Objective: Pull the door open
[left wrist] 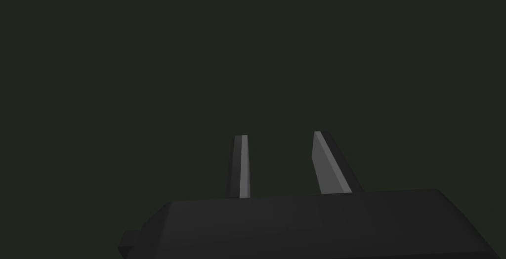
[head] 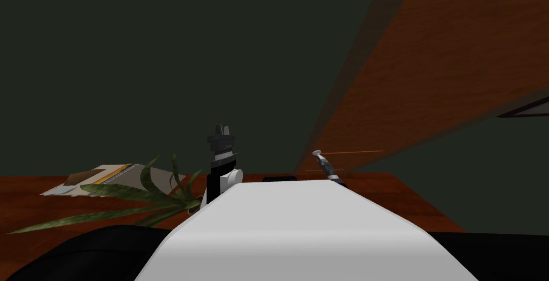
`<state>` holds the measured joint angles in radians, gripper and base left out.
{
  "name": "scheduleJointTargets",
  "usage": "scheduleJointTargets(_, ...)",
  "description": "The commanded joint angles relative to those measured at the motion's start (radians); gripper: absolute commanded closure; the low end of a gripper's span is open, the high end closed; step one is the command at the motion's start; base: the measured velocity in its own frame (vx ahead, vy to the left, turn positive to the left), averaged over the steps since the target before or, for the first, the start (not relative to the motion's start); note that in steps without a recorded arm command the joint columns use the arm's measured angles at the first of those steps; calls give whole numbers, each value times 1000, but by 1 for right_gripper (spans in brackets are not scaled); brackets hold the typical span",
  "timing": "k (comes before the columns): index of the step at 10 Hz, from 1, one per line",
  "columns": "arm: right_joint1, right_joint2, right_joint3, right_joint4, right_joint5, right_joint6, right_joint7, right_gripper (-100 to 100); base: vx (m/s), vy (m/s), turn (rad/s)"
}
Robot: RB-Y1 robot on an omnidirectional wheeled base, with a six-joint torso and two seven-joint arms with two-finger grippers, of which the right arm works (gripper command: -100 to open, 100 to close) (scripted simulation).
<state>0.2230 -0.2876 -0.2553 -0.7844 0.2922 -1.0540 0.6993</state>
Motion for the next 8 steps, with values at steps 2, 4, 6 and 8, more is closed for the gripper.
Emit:
scheduleJointTargets(2,-3,4,3,4,-8,3,-62,100,-34,-17,46)
scheduleJointTargets(4,-4,4,5,4,-14,7,-102,100,-34,-15,34)
scheduleJointTargets(6,-8,6,7,3,-26,14,-167,100,-43,-17,58)
scheduleJointTargets(8,-9,7,9,2,-32,18,-218,100,-36,-15,41)
